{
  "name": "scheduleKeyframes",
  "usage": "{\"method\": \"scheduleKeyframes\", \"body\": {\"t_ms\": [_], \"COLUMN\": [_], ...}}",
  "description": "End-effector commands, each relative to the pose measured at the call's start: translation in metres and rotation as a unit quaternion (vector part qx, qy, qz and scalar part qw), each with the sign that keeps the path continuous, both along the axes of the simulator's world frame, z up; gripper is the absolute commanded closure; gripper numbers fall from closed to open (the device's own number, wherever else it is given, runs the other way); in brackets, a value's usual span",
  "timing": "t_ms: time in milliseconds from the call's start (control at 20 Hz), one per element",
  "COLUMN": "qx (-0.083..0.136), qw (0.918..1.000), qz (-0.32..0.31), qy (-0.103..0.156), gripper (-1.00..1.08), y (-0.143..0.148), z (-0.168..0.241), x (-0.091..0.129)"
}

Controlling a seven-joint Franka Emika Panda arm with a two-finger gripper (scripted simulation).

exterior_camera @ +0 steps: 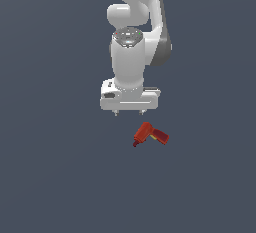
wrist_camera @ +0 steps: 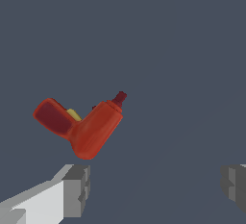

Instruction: Pick up the object and move it to a goal position.

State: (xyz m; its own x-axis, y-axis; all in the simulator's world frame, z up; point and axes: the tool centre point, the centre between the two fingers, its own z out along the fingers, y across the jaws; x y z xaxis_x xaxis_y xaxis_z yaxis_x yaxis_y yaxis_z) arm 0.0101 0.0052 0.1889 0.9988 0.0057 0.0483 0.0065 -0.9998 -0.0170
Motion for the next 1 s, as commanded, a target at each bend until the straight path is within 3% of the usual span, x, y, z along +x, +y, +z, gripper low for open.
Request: {"method": "scheduleKeyframes", "body": {"t_ms": [0, 550, 950], "qx": [0.0, 0.002, 0.023], "qw": [1.0, 1.0, 0.9995], "qz": [0.0, 0.008, -0.018], "qy": [0.0, 0.003, -0.012], "gripper": [-1.0, -1.0, -1.0], "y": [0.0, 0.003, 0.013], "z": [0.0, -0.008, -0.021], "x": [0.0, -0.001, 0.004]}}
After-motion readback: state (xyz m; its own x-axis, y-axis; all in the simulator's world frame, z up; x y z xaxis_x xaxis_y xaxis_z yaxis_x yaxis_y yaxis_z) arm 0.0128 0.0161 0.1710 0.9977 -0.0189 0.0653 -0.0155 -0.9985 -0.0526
